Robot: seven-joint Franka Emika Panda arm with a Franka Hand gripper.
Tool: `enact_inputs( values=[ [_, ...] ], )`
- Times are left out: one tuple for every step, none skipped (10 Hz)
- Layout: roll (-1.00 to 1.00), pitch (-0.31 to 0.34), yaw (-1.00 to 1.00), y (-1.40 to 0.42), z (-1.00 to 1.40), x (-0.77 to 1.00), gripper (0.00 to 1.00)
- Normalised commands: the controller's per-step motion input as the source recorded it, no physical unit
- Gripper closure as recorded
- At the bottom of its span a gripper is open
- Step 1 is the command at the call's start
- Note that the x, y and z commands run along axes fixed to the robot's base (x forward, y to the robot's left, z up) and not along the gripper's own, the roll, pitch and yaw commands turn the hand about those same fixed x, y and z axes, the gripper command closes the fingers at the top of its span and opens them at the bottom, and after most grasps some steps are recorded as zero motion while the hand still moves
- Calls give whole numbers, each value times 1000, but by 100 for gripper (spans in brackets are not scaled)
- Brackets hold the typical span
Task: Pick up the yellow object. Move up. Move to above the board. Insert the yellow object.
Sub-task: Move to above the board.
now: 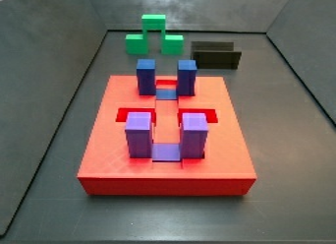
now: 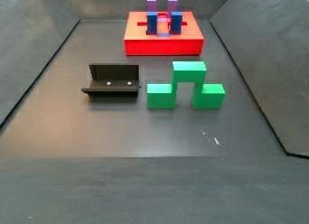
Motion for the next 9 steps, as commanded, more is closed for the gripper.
enact_inputs(
  values=[
    [4, 366, -344, -1400, 218, 866, 100],
    [73, 416, -141, -1400, 210, 927, 100],
    [-26, 377, -97, -1400, 224, 957, 100],
    [-1, 262, -41, -1400, 234, 951, 100],
    [20, 203, -17, -1400, 232, 939, 100],
    [17, 150, -3, -1400, 242, 999, 100],
    [25, 138, -2, -1400, 251, 1034, 100],
    [100, 168, 5, -405, 74, 352, 100],
    [98, 159, 10, -178, 40, 196, 100]
  ],
)
